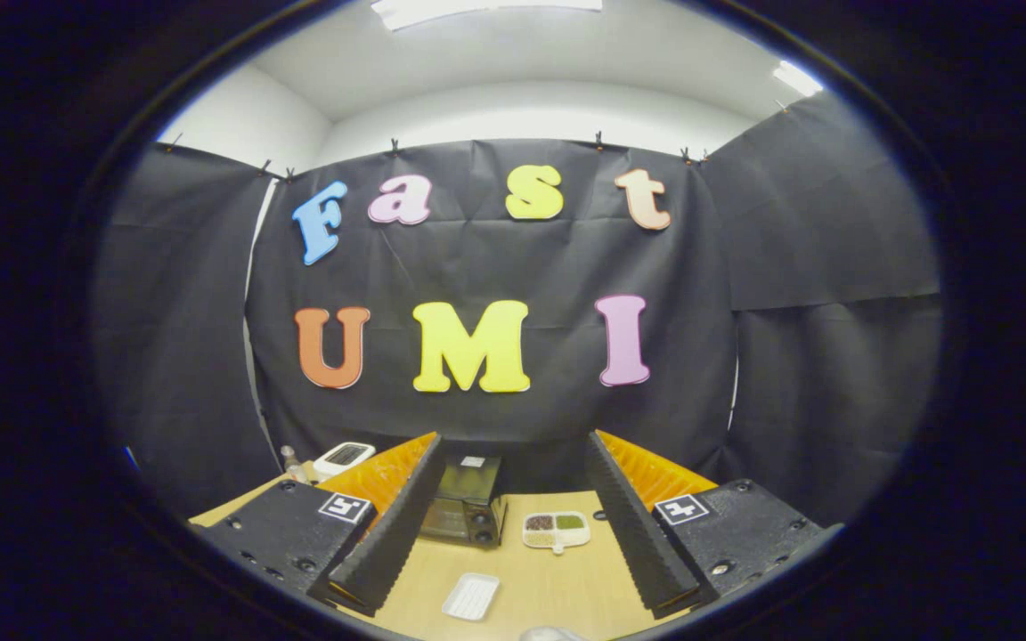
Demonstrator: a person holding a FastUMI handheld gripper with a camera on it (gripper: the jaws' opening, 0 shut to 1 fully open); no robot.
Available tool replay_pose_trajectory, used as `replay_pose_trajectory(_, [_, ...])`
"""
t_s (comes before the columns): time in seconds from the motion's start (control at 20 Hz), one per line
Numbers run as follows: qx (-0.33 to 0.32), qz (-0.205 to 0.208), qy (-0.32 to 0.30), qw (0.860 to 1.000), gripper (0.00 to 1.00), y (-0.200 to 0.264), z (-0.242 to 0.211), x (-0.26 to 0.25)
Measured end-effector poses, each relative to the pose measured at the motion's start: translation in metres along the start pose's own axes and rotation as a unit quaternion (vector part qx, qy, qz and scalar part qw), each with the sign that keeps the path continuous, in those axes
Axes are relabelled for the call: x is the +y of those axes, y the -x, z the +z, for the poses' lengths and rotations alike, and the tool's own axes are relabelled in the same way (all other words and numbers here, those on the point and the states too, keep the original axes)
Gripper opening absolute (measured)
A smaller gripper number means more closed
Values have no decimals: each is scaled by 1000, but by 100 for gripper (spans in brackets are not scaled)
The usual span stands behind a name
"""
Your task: Open the toaster oven, put the food inside, and close the toaster oven door.
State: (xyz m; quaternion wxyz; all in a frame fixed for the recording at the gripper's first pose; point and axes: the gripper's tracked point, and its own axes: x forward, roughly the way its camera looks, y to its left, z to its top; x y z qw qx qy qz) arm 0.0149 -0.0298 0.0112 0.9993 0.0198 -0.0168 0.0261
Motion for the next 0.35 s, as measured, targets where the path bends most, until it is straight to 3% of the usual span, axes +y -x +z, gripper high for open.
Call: replay_pose_trajectory(0.35, [1,-15,-4,1000,100,-1,2,1])
